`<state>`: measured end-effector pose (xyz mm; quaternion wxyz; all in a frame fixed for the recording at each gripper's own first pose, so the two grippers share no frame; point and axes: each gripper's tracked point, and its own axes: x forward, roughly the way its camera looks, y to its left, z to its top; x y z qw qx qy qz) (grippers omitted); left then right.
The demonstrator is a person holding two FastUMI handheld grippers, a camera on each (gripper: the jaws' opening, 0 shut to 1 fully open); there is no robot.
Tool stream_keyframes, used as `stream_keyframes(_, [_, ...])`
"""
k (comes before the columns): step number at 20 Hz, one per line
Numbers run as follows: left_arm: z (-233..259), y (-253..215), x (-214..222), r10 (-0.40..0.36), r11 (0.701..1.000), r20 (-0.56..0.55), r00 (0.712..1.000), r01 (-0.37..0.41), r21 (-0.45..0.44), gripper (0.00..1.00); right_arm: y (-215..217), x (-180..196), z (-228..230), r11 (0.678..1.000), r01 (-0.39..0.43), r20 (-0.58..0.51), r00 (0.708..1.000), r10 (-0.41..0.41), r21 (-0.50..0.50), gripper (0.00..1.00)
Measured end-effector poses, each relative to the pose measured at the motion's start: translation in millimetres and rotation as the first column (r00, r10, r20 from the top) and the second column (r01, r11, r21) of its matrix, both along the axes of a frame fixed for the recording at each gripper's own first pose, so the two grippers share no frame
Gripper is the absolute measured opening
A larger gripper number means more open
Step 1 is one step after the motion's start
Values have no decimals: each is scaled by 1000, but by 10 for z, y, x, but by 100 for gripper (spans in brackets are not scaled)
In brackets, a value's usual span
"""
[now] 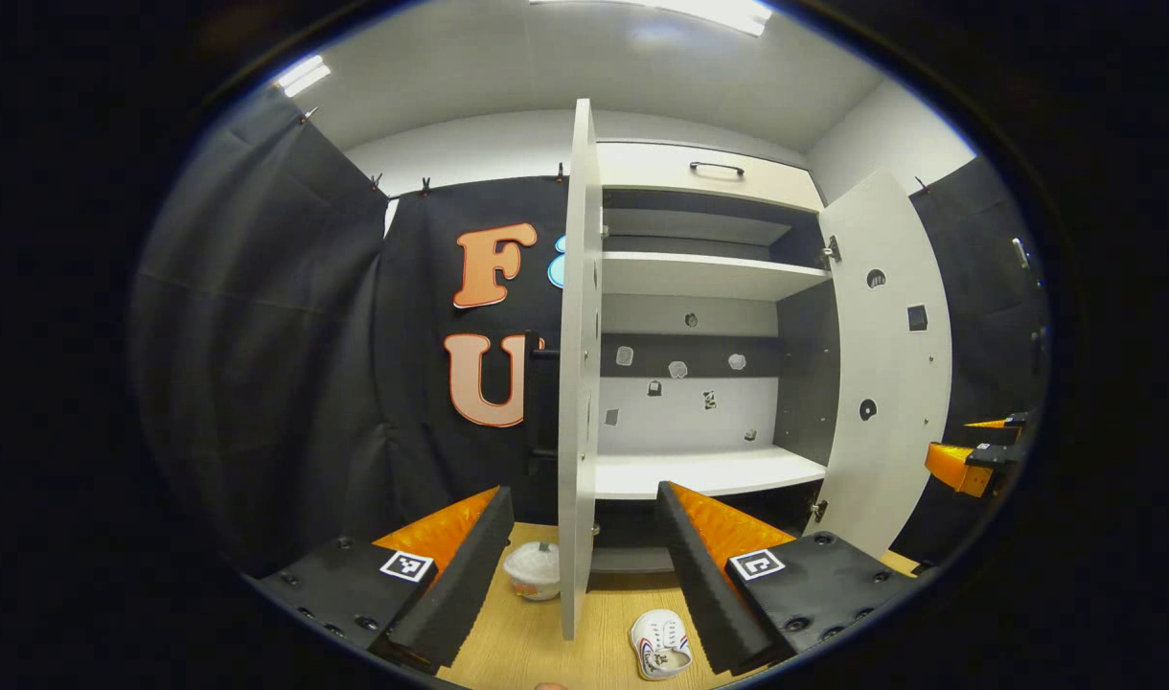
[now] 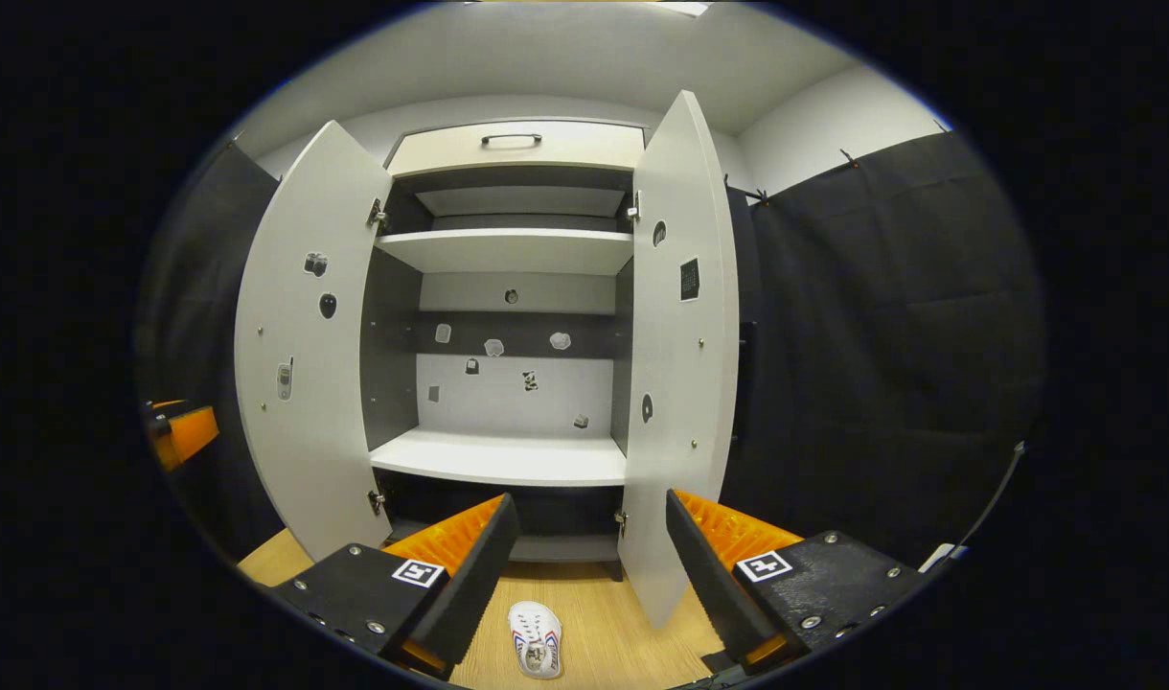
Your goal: Grab one shoe with the right hand and put it into the shoe cabinet, grab the other shoe with the left hand and put it into the shoe cabinet; then close the right door with the right hand and the left door with the left hand.
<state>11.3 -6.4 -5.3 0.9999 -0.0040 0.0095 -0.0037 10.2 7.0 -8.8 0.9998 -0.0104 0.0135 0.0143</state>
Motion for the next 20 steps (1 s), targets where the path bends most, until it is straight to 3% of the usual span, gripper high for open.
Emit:
stream_keyframes(6, [-35, 29, 28, 7, 1000, -6, 1000, -7, -11, 96, 31, 101, -244, 1000, 3, -28, 1000, -4, -26, 95])
stream_keyframes(7, [-49, 38, 27, 10, 1000, -9, 1000, -10, -12, 95, 46, 117, -321, 1000, 1, -36, 999, -2, -26, 100])
stream_keyframes(8, [-59, 39, 25, 11, 1000, -11, 1000, -11, -13, 94, 65, 145, -416, 1000, -3, -48, 999, 2, -23, 95])
stream_keyframes(14, [-77, 81, -11, 22, 1000, -16, 1000, -22, -2, 97, 181, 226, -1184, 999, -34, -148, 988, 33, -4, 95])
stream_keyframes(20, [-91, 196, -73, 52, 999, -21, 998, -51, 7, 97, 334, 376, -2189, 997, -81, -305, 949, 78, 5, 95])
